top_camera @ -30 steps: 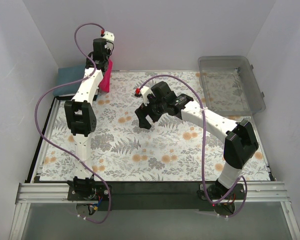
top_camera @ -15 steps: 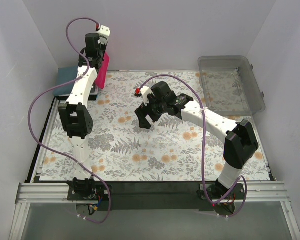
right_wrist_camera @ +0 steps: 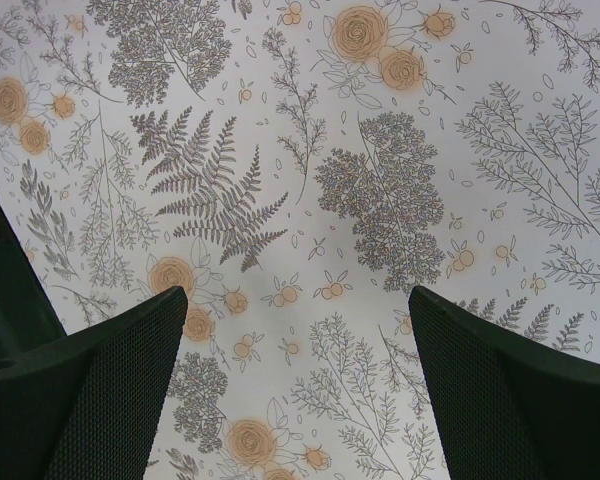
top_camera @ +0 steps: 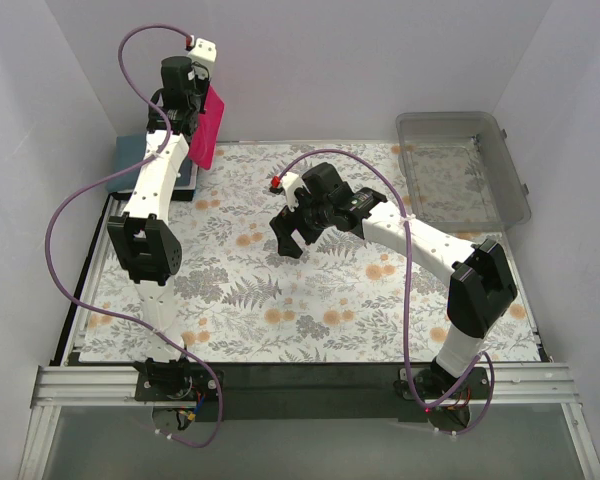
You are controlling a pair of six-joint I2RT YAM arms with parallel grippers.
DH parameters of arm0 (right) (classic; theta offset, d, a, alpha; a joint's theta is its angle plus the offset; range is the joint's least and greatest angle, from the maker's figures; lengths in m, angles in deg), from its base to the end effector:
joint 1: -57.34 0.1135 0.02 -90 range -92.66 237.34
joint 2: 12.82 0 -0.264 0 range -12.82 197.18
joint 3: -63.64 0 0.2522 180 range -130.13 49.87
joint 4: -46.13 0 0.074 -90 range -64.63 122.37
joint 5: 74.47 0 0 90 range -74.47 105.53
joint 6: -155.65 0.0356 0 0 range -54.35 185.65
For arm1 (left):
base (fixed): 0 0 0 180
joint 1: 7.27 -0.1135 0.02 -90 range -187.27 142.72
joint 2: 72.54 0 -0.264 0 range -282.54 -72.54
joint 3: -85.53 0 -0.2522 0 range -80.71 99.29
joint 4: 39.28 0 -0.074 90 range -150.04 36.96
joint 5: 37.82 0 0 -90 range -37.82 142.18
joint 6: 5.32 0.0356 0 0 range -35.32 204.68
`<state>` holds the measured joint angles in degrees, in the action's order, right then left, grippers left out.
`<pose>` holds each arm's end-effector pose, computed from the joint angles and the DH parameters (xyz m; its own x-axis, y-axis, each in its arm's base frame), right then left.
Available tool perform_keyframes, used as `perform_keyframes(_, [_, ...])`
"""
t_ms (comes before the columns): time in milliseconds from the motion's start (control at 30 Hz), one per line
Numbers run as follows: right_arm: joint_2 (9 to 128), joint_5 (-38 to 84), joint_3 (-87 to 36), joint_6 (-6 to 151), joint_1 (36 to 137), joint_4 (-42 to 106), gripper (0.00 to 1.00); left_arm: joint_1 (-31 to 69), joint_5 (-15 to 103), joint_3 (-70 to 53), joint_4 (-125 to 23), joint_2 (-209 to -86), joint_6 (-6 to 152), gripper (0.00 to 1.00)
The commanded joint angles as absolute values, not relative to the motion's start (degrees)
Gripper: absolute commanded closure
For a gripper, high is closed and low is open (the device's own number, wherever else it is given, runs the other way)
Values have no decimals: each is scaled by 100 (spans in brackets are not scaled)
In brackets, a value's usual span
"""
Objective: Fold and stack the t-shirts
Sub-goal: Neatly place the folded tshirt to the corner
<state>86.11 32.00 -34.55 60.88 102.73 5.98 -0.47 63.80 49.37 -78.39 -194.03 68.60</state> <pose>0.2702 0.2882 0.3003 -0.3888 -0.5077 -0.7688 -0.8686 0.4803 0.1221 0.4928 -0.0515 0.4031 -0.2542 -0.2429 -0.9361 -0.1519 0.9660 -0.2094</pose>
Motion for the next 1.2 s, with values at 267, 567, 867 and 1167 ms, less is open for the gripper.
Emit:
perform_keyframes(267, [8614,3144,-3511,6082,10252,785,2,-147,6141,4375,-7800,-18671,6894,100])
perform_keyframes(567, [8676,3170,-3529,6099,10252,785,2,-305,6071,3944,-7818,-18434,7018,100])
perform_keyframes(867, [8737,3187,-3529,6108,10252,794,2,-464,6036,4162,-7827,-18732,7123,100])
perform_keyframes(1167, [8799,3179,-3520,6152,10252,794,2,-692,5939,4892,-7941,-19426,7290,100])
